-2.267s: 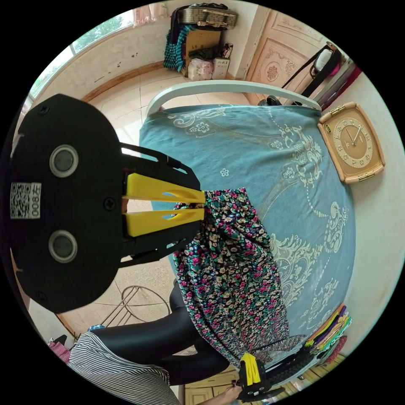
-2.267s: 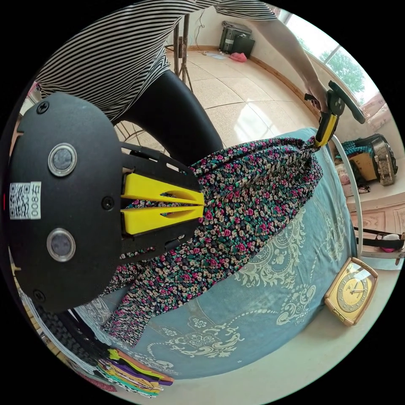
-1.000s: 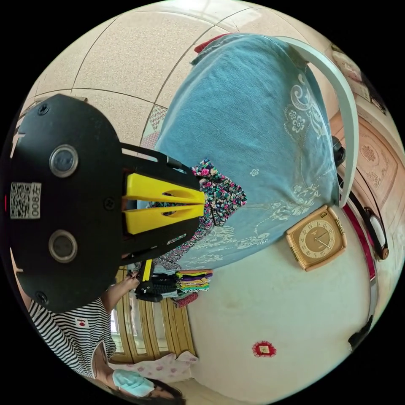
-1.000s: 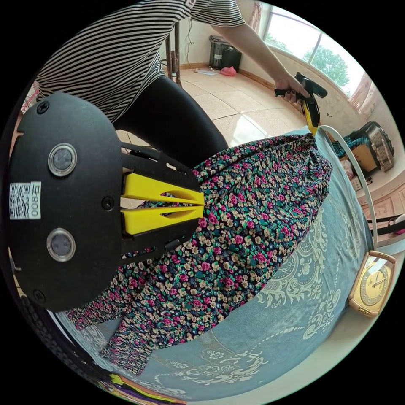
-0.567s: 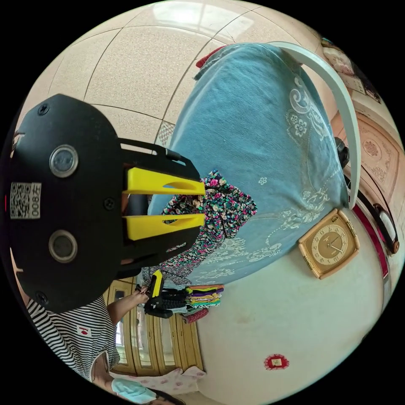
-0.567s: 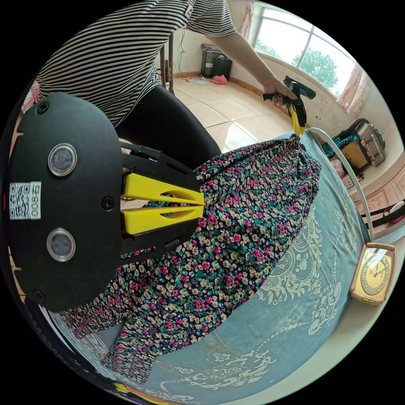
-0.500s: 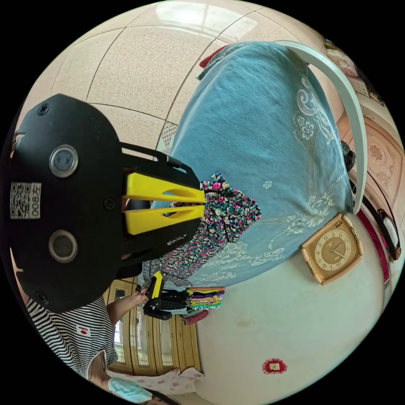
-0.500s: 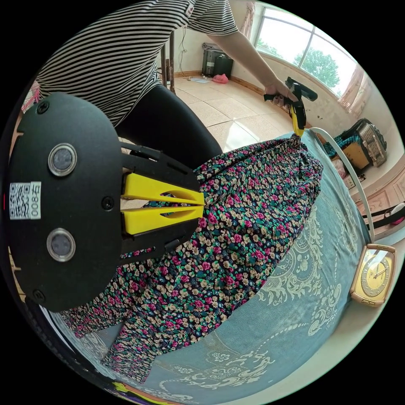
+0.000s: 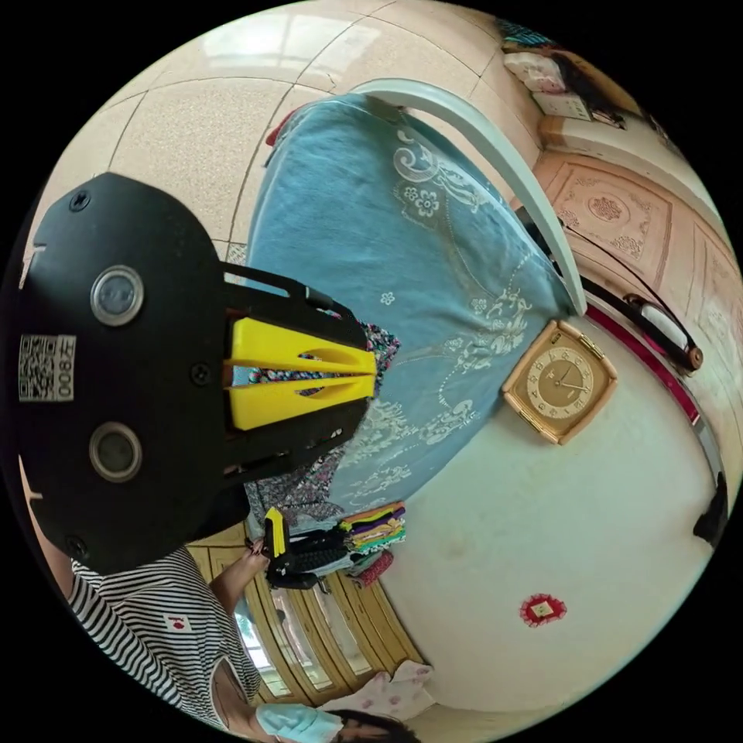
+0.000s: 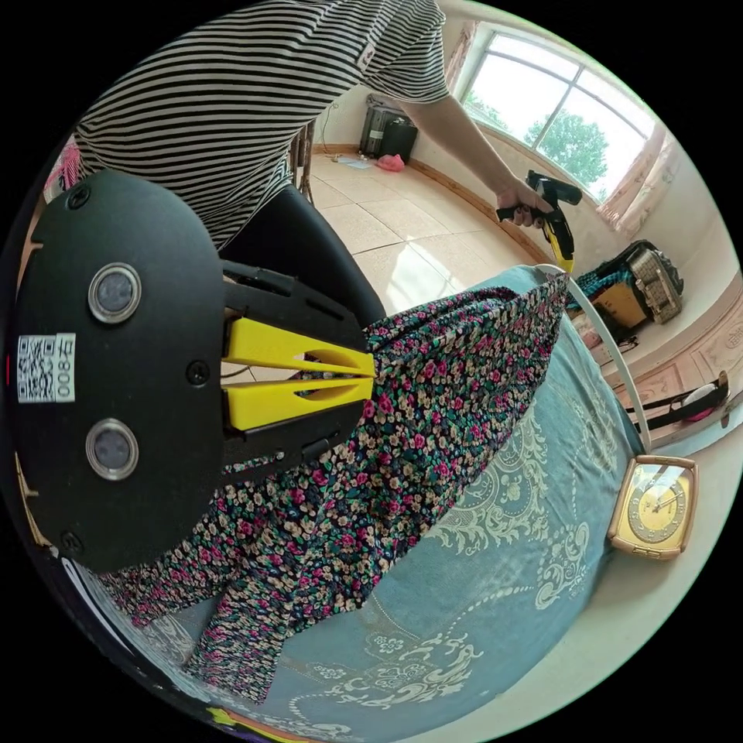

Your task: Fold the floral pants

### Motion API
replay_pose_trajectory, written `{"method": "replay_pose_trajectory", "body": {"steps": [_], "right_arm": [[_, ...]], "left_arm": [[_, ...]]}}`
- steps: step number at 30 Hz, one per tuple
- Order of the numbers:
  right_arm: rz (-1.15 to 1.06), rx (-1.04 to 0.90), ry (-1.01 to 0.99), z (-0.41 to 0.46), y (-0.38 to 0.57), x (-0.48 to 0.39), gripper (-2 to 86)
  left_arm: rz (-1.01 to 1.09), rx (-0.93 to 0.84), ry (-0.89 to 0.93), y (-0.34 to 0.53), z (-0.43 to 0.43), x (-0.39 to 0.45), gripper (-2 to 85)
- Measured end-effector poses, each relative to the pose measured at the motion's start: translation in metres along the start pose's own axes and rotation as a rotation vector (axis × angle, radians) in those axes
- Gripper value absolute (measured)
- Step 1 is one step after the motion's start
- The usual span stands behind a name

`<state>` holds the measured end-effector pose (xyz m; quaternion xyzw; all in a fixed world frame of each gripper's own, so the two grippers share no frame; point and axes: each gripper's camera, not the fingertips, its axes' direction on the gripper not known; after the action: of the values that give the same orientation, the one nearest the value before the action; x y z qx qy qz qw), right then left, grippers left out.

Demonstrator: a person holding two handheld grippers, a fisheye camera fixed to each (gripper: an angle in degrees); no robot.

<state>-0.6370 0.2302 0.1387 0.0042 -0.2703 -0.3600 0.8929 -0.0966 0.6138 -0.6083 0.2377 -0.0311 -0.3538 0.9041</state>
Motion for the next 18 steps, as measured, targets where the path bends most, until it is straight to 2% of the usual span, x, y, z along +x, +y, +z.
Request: {"method": "replay_pose_trajectory", "body": {"steps": [2, 4, 11, 13, 18], "right_arm": [[0.000, -0.051, 0.000, 0.016, 0.003, 0.002, 0.1], [0.009, -0.107, 0.010, 0.034, 0.007, 0.005, 0.1], [0.042, -0.077, -0.010, 0.028, 0.026, 0.017, 0.2], [0.063, -0.076, -0.029, 0.027, 0.031, 0.024, 0.2], [0.042, -0.038, -0.021, 0.014, 0.049, 0.027, 0.2]], "left_arm": [[-0.088, -0.096, -0.033, 0.015, 0.028, -0.022, 0.1], [-0.134, -0.118, -0.052, 0.026, 0.043, -0.031, 0.1], [-0.172, -0.005, -0.131, 0.047, 0.072, -0.024, 0.2], [-0.148, 0.028, -0.096, 0.052, 0.084, -0.013, 0.2], [0.000, -0.057, 0.014, 0.063, 0.149, 0.038, 0.1]]}}
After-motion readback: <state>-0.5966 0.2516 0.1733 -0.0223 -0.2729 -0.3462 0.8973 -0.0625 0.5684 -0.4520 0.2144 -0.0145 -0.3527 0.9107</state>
